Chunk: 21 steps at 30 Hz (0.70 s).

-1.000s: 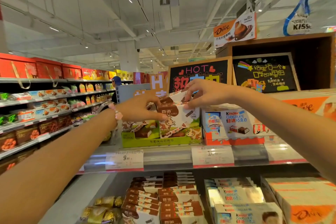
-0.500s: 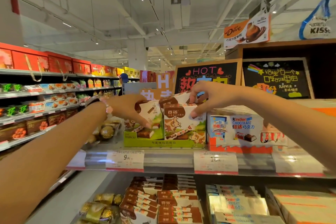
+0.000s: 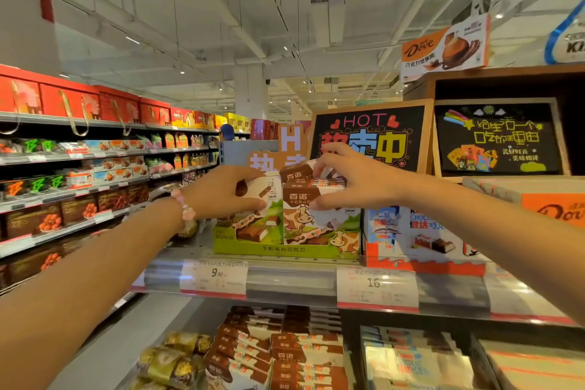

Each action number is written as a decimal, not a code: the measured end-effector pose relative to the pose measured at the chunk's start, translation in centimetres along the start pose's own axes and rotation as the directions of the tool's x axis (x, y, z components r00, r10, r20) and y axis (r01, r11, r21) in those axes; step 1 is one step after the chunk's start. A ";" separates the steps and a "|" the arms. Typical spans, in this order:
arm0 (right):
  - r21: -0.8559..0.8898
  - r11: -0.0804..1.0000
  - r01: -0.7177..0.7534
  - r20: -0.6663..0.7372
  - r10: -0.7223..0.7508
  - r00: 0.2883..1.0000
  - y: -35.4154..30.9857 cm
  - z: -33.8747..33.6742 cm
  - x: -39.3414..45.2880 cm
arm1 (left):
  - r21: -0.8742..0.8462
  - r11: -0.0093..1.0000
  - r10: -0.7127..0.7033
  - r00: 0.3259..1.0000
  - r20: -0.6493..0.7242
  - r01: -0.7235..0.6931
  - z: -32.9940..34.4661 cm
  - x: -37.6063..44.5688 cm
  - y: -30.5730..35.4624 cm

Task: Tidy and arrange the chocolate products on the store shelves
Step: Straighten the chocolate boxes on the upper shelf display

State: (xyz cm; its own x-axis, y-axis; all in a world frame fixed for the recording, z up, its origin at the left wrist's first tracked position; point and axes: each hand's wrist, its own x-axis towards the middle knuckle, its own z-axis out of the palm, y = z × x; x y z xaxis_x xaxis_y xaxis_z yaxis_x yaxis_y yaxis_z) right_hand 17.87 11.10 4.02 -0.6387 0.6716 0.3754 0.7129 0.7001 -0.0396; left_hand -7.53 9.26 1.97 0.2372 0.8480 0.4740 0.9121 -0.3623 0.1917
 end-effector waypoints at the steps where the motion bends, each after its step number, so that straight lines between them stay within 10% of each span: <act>1: -0.059 0.998 -0.002 -0.013 0.001 1.000 -0.2 0.1 0.2 | 0.009 1.000 0.008 1.000 -0.001 -0.008 0.0 0.1 0.2; 5: -0.217 0.976 -0.013 -0.040 0.004 0.999 -1.5 0.3 0.6 | 0.017 1.000 0.025 1.000 -0.005 -0.025 0.2 0.2 0.3; 21: 0.064 0.956 -0.286 -0.229 0.293 0.928 -1.6 0.9 4.7 | 0.025 0.995 0.095 0.995 -0.009 -0.095 -0.1 -0.2 0.3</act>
State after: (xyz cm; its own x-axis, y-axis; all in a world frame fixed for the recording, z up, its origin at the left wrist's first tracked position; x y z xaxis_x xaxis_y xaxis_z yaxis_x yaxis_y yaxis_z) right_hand 13.45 13.36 4.97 -0.3172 0.7732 0.5492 0.8460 0.4924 -0.2045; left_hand -7.33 8.99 2.01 0.3201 0.8060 0.4978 0.8936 -0.4314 0.1239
